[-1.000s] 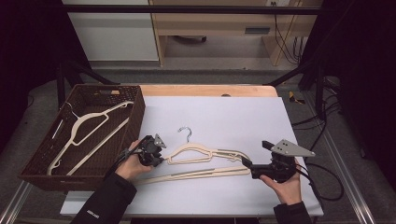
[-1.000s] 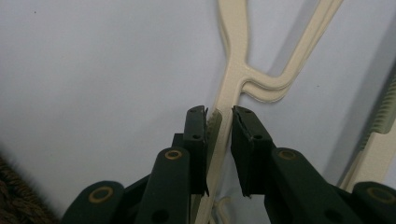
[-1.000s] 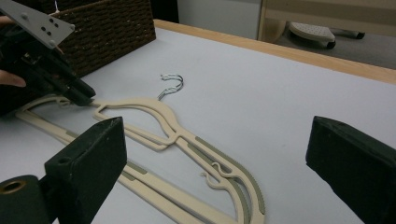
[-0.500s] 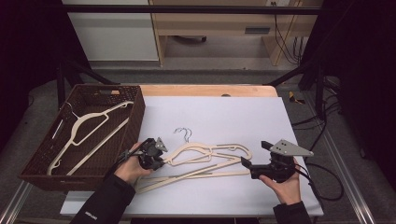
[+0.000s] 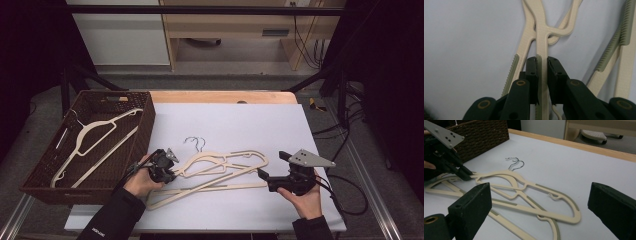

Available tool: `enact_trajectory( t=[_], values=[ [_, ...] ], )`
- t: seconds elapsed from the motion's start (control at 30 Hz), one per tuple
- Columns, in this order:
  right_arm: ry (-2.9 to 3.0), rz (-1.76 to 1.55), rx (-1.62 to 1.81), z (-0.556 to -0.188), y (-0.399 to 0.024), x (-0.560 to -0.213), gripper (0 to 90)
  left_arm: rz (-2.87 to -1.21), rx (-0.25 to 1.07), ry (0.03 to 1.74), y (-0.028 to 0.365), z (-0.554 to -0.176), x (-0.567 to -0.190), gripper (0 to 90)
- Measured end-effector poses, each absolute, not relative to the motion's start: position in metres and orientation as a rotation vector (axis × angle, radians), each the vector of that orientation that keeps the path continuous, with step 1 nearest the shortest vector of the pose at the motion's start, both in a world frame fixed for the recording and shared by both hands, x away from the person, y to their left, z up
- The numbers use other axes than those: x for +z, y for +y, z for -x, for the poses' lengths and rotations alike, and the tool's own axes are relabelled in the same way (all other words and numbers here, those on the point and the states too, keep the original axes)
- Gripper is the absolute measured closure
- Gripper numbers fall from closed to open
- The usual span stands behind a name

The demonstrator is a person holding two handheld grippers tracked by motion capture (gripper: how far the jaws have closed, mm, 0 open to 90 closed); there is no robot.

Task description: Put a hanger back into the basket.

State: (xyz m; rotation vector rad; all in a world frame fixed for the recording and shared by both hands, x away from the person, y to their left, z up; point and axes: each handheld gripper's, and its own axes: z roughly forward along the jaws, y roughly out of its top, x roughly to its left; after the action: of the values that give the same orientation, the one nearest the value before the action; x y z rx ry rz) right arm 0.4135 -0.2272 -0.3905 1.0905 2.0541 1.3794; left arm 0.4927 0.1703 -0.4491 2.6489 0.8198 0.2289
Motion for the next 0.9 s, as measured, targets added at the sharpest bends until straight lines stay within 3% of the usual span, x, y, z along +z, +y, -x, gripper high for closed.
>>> enact_trajectory(
  t=[0.43,0.9],
  values=[
    [2.115,-1.050,1.368,-0.426,-0.198,-0.391,6.7,-2.581,0.377,0.738,0.167,-0.464,-0.441,79.5],
    [2.200,-1.050,1.391,-0.467,-0.125,-0.393,13.7,-2.497,0.508,0.732,0.171,-0.433,-0.424,79.6]
  ],
)
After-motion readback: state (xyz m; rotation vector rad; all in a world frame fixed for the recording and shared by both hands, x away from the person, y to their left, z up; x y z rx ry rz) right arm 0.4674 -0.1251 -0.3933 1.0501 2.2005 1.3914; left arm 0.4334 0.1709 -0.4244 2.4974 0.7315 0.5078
